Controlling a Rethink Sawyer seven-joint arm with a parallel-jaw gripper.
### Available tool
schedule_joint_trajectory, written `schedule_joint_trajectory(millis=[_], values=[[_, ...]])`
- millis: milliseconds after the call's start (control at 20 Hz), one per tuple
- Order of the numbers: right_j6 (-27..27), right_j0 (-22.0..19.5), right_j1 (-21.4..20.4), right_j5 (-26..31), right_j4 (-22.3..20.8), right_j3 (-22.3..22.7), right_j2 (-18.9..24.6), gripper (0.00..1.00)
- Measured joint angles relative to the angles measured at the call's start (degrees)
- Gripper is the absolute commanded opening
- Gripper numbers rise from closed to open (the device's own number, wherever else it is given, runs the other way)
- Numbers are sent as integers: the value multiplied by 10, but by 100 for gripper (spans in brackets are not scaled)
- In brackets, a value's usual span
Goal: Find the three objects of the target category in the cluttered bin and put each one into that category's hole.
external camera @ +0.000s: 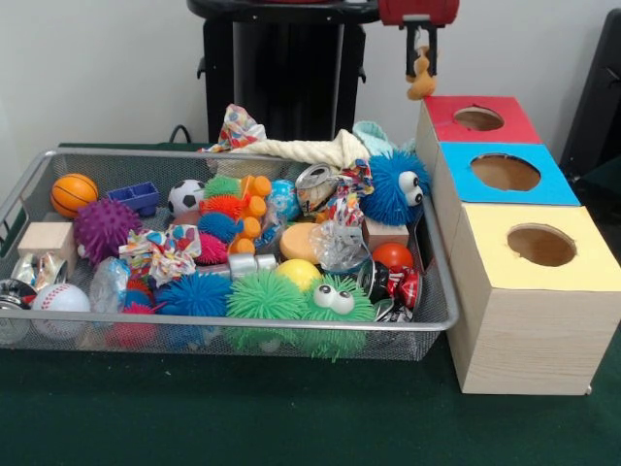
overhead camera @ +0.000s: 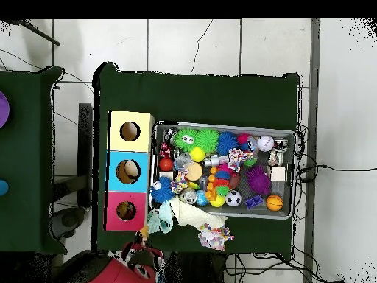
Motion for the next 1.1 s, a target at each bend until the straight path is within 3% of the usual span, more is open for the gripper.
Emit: schedule_joint_trajectory(millis=[200, 400, 900, 1100], values=[[0, 8, 18, -24, 15, -1, -25, 0], [0, 19, 52, -101, 36, -4, -75, 0], [1, 14, 177, -377, 106, -20, -246, 0], [1, 11, 198, -395, 123, -21, -271, 0]])
